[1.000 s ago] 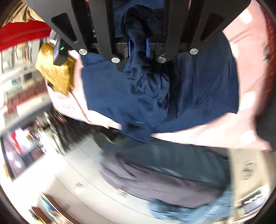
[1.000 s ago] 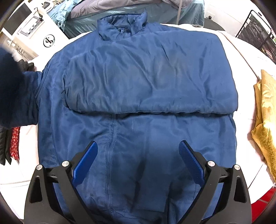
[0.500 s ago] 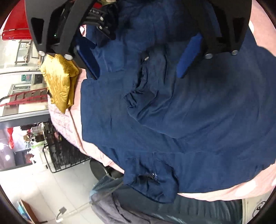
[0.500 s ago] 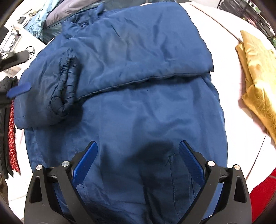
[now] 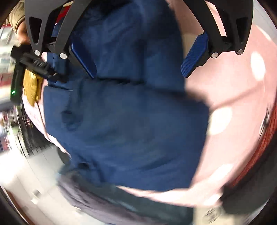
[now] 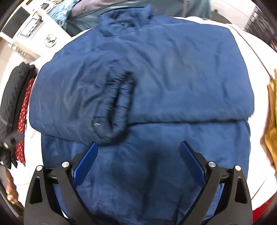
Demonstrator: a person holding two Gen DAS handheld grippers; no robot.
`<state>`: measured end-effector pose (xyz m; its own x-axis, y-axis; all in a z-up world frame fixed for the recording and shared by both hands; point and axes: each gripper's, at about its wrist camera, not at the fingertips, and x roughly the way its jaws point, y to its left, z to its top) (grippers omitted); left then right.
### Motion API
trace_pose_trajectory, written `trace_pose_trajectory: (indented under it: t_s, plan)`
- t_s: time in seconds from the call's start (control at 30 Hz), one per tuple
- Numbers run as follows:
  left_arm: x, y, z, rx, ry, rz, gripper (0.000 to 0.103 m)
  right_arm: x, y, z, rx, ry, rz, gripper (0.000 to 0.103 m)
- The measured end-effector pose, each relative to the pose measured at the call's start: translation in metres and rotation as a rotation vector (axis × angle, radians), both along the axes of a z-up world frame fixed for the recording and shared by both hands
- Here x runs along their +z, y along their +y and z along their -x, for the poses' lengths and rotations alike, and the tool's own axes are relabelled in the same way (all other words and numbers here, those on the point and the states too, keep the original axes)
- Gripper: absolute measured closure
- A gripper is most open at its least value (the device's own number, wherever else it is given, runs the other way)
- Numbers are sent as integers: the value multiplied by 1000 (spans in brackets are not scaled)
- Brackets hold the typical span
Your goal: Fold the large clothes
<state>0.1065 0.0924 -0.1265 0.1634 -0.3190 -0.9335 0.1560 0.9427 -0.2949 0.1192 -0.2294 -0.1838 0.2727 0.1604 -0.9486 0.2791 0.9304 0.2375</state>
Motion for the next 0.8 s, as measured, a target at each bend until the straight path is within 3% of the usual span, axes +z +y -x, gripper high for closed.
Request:
trace_pose_trajectory:
  t_s: [0.1,0.17,0.27,0.33,0.37,0.47,0.57,0.63,0.7,0.8]
  plan:
    - [-12,34,7,95,33,-11,7,2,5,-19,4,-36,4,9]
    - [-18,44,10,126,45,-11,7,-9,3,-32,-15,-3,-16,11]
    - [-22,50,13,141,54,-17,7,-27,6,-46,-40,55,-82,38]
    - [-21,48,13,140,54,-13,7,-23,11,-48,-3,35,-81,80]
    - [-20,46,13,136,50,-12,7,-17,15,-50,28,7,-111,83]
    - [-19,38,11,118,41,-16,7,23,14,-48,41,-146,-16,98]
    - [-17,28,8,87,31,-19,7,61,1,-52,33,-264,127,101]
    - [-16,17,4,62,24,-26,7,75,-13,-56,10,-296,204,101]
    - [-16,9,3,44,19,-29,7,75,-32,-68,-28,-275,255,101]
    - [-17,2,0,29,19,-29,7,51,-62,-80,-82,-168,213,101]
